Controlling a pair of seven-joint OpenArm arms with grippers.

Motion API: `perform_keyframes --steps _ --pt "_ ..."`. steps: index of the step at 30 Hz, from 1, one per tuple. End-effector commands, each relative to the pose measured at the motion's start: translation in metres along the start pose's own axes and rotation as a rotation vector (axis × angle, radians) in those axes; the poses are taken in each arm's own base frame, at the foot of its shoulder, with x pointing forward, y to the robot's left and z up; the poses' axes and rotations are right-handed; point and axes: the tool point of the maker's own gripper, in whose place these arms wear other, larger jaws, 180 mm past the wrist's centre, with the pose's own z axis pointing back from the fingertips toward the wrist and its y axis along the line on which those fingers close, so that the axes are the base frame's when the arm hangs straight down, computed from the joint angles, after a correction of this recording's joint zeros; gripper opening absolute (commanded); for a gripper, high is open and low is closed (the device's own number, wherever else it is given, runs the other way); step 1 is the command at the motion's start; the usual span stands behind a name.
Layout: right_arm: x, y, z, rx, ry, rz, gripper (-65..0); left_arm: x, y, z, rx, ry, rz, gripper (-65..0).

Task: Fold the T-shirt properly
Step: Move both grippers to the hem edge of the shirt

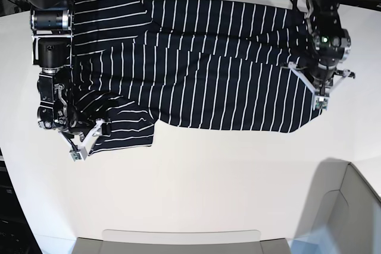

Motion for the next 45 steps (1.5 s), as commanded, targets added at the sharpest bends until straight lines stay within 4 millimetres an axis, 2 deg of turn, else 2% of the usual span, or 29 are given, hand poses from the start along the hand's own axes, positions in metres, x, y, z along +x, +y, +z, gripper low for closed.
perform_keyframes --steps 1,3,5,7,10,13,16,21,23,27,29,34,38,41,43,45 --pt "-0.010 0.003 -0.001 0.009 0.060 0.008 -32.3 0.034 0.014 -0.001 0.033 -0.097 0.016 -65.0" --pt "-0.010 0.004 -0.001 0.009 0.058 0.011 -32.3 0.047 0.025 -0.017 0.038 -0.101 0.036 -65.0" --pt "-0.010 0.001 0.000 0.005 0.059 0.012 -32.3 0.059 0.040 -0.031 0.047 -0.092 0.031 -56.6" --pt "-0.009 0.000 0.001 0.003 0.058 0.014 -32.3 0.073 0.047 -0.050 -0.001 -0.080 0.063 -46.2" --pt "-0.010 -0.005 0.003 -0.006 0.060 0.016 -32.3 0.084 0.059 -0.074 -0.090 -0.064 0.124 -33.7" --pt "-0.011 -0.006 0.003 -0.008 0.062 0.017 -32.3 0.085 0.066 -0.096 -0.208 -0.069 0.171 -26.7" --pt "-0.016 -0.007 0.003 -0.009 0.068 0.011 -32.3 0.088 0.075 -0.102 -0.233 -0.083 0.189 -25.9" --pt "-0.018 -0.013 0.004 -0.020 0.072 0.015 -32.3 0.097 0.077 -0.098 -0.232 -0.117 0.179 -25.9" --pt "-0.018 -0.013 0.005 -0.020 0.071 0.016 -32.3 0.100 0.085 -0.098 -0.223 -0.154 0.226 -25.8" --pt "-0.017 -0.009 0.007 -0.018 0.061 0.032 -32.3 0.083 0.095 -0.108 -0.229 -0.176 0.451 -25.8" --pt "-0.015 -0.008 0.008 -0.019 0.052 0.038 -32.3 0.075 0.099 -0.111 -0.224 -0.169 0.500 -25.9" --pt "-0.017 -0.009 0.008 -0.020 0.058 0.036 -32.3 0.080 0.082 -0.105 -0.327 -0.202 0.386 -25.9" --pt "-0.018 -0.008 0.007 -0.018 0.059 0.036 -32.3 0.079 0.081 -0.105 -0.335 -0.203 0.380 -25.8" --pt "-0.022 -0.007 0.007 -0.017 0.065 0.036 -32.3 0.064 0.079 -0.104 -0.328 -0.178 0.365 -25.8" --pt "-0.023 -0.007 0.007 -0.017 0.067 0.036 -32.3 0.065 0.080 -0.100 -0.314 -0.186 0.329 -25.9" --pt "-0.025 -0.007 0.006 -0.016 0.070 0.036 -32.3 0.056 0.082 -0.095 -0.280 -0.170 0.265 -25.9"
